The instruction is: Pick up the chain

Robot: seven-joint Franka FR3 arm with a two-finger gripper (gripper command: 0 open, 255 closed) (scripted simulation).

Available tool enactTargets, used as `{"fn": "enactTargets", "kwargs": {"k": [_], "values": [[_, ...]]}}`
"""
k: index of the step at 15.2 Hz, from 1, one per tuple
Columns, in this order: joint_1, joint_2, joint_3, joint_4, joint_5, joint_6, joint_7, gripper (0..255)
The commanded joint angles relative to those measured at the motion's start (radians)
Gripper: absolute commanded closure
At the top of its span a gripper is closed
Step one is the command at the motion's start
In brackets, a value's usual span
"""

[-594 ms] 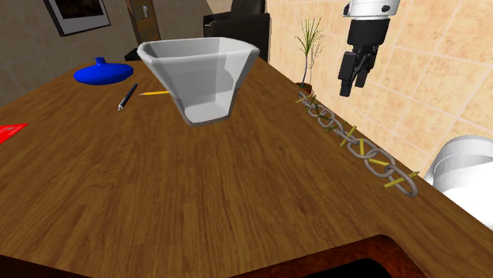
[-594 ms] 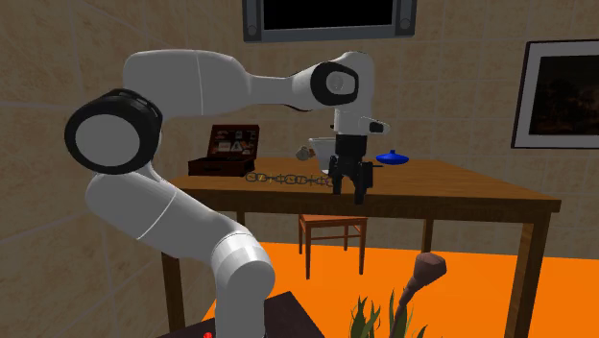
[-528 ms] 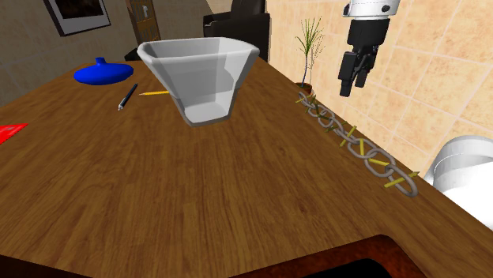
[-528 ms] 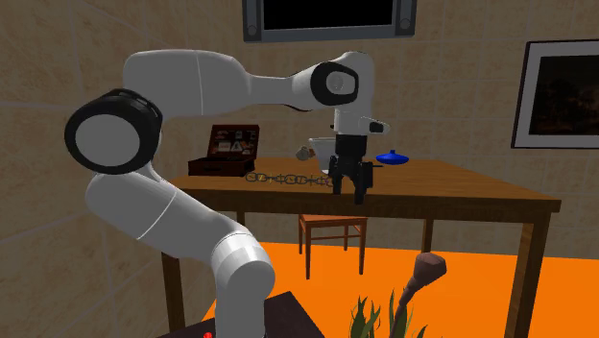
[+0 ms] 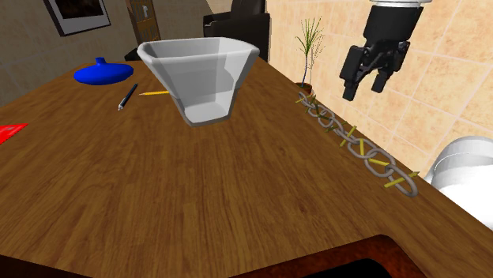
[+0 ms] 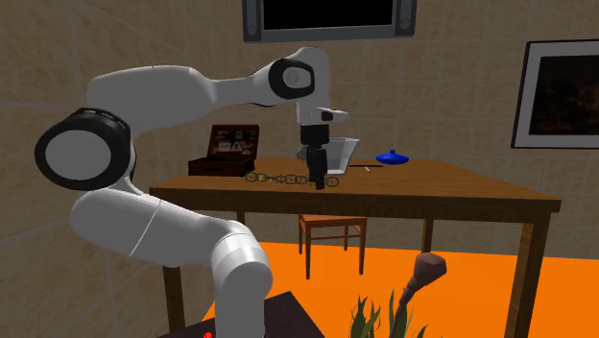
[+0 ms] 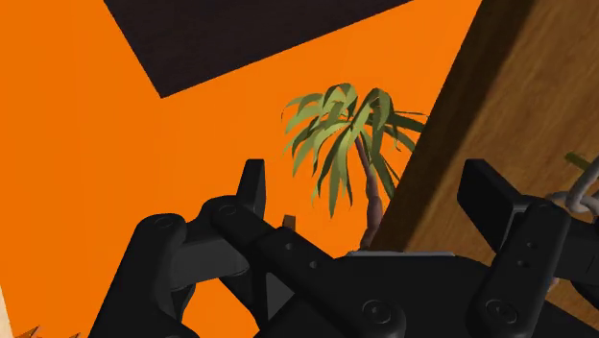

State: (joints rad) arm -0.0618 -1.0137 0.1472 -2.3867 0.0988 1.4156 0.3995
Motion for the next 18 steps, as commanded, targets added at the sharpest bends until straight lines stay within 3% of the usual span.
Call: {"fn": "enactTargets", "kwargs": {"k": [1, 7, 12, 18], "values": [[-0.021, -0.038, 0.064, 0.002, 0.047, -0.011, 0.116, 0], [-0.1, -0.084, 0.269, 0.08, 0.184, -0.038, 0.451, 0], [-0.197, -0.072, 0.43, 0.196, 0.272, -0.053, 0.711, 0], [-0.178, -0.117, 0.454, 0.098, 0.3, 0.001, 0.709, 0]]}}
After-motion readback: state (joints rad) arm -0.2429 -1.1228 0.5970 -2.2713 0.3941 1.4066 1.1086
